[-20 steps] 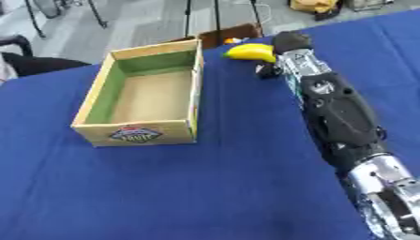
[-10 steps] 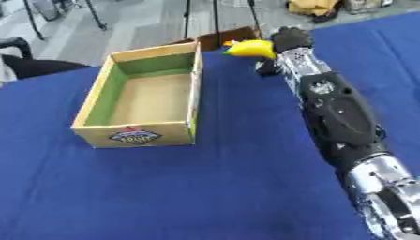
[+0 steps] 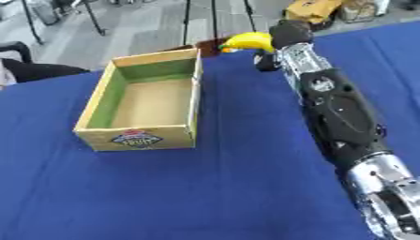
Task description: Pick up objects on the table and place them in the box.
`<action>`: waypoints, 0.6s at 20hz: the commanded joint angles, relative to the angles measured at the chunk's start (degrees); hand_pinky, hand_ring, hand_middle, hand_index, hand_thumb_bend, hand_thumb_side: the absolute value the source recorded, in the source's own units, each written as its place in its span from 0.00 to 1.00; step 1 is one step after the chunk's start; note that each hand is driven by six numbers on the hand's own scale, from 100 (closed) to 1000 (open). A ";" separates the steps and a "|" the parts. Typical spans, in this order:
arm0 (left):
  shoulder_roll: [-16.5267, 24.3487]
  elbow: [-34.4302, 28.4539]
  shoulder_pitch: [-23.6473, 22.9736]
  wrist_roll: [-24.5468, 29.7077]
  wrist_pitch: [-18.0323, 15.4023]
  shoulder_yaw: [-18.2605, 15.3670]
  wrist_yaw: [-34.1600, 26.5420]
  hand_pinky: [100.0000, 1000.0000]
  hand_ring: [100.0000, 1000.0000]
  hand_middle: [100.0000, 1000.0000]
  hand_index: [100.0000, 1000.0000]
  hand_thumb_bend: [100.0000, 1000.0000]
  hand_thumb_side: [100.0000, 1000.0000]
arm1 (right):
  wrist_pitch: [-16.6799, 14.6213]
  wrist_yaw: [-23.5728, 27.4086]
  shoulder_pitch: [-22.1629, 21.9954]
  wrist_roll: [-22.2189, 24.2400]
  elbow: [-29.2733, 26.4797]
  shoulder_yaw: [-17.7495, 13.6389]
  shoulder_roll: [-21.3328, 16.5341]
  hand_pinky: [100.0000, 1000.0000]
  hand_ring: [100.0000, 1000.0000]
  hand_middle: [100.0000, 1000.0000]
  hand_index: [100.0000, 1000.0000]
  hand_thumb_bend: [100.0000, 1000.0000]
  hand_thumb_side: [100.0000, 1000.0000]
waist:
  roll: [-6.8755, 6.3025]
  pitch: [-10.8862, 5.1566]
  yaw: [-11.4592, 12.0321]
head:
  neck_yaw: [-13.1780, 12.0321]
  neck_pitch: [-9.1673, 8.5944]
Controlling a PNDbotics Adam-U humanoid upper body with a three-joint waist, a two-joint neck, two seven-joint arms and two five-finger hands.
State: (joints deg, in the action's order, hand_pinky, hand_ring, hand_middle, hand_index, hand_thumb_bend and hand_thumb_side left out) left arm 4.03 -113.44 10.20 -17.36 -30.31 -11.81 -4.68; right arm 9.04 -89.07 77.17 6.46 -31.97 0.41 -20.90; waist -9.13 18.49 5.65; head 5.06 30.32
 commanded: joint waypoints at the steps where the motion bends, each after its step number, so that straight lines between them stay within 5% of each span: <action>1: 1.98 -1.15 0.55 -0.07 0.22 -0.01 -0.36 0.19 0.74 0.76 0.68 0.00 0.81 | -0.71 0.77 2.23 -0.34 -2.32 0.48 -1.16 0.49 0.74 0.66 0.45 0.00 0.64 | 0.63 -1.85 -0.05 | -0.38 0.58; 12: 4.09 -1.15 0.86 -0.58 0.79 -0.28 -0.77 0.22 0.73 0.75 0.68 0.00 0.81 | -2.72 4.76 3.89 0.78 -6.63 2.33 -0.62 0.47 0.72 0.65 0.44 0.00 0.64 | 2.81 -5.25 -0.56 | -1.25 2.80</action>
State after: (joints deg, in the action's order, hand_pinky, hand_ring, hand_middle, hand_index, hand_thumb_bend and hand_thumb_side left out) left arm 6.40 -113.44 10.60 -17.80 -29.70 -11.84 -5.21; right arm 6.70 -85.21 79.06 7.08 -36.80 2.46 -20.89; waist -6.53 14.40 5.03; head 4.07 32.70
